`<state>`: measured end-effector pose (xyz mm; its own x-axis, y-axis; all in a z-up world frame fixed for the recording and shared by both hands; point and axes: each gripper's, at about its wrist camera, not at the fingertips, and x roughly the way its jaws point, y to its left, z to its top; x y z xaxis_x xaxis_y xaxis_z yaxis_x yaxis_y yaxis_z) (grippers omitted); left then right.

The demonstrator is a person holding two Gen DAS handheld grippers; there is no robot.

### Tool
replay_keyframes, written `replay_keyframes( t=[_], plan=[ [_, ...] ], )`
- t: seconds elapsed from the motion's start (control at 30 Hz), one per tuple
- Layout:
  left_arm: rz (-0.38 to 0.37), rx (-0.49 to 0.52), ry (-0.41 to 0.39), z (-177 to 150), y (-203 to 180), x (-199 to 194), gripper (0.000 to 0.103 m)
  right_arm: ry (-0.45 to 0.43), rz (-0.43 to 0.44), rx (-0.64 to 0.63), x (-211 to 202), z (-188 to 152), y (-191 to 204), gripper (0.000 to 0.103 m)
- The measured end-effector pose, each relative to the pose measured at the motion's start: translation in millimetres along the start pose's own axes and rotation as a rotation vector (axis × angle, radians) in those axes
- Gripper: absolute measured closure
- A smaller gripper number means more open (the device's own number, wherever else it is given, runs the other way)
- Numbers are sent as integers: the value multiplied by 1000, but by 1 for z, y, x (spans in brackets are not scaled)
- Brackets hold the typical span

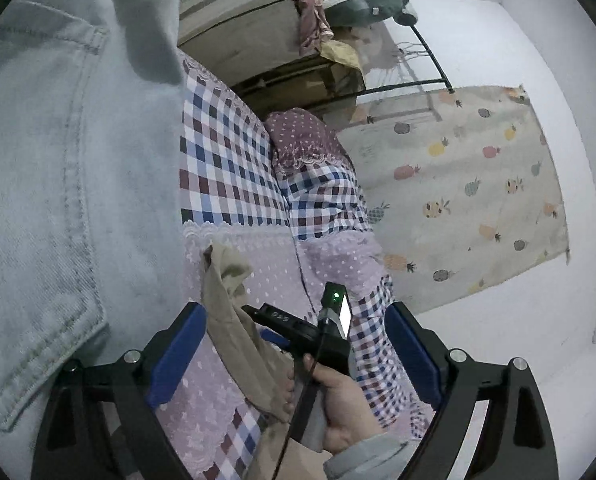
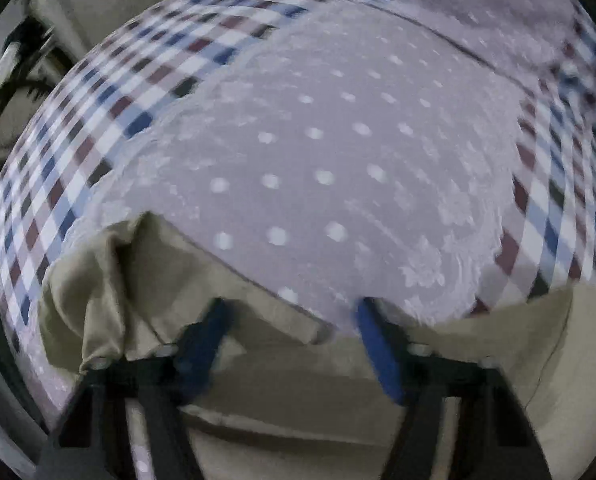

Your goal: Fold clothes

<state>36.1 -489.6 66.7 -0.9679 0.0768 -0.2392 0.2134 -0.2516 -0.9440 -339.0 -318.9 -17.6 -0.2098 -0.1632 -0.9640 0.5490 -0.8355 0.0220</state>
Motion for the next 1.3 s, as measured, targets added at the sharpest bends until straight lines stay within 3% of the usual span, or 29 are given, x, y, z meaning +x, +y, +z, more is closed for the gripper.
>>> replay_keyframes(
  t=[0.03, 0.17, 0.27, 0.43, 0.67, 0.8, 1.0, 1.1, 1.23, 1.27, 1.3],
  plan=[
    [-3, -6, -3, 0, 0, -1, 10, -10, 6, -62, -4, 1, 13, 99],
    [-10, -32, -7, 0, 3, -4, 10, -35, -86, -334, -13, 1, 75, 101],
    [-19, -48, -13, -1, 4, -5, 10, -154, -149, -457, -42, 4, 111, 101],
    [-18, -50, -24, -2, 4, -5, 10, -488, -168, -587, -141, 2, 151, 101],
    [-4, -26, -38, -5, 2, -4, 10, -936, -189, -654, -290, -45, 158, 101],
    [29, 17, -35, -10, -4, -1, 10, -1071, -250, -628, -356, -98, 128, 101],
    [55, 86, 3, -25, -16, 12, 10, -1190, -369, -405, -427, -191, 20, 100],
    [57, 148, 57, -40, -27, 24, 10, -1133, -470, -233, -427, -243, -51, 100],
    [76, 277, 152, -63, -46, 45, 10, -949, -591, 75, -386, -316, -158, 98],
    [86, 306, 177, -70, -48, 49, 10, -900, -619, 151, -376, -334, -185, 96],
    [101, 336, 206, -76, -51, 54, 10, -816, -683, 225, -360, -349, -209, 87]
  ],
)
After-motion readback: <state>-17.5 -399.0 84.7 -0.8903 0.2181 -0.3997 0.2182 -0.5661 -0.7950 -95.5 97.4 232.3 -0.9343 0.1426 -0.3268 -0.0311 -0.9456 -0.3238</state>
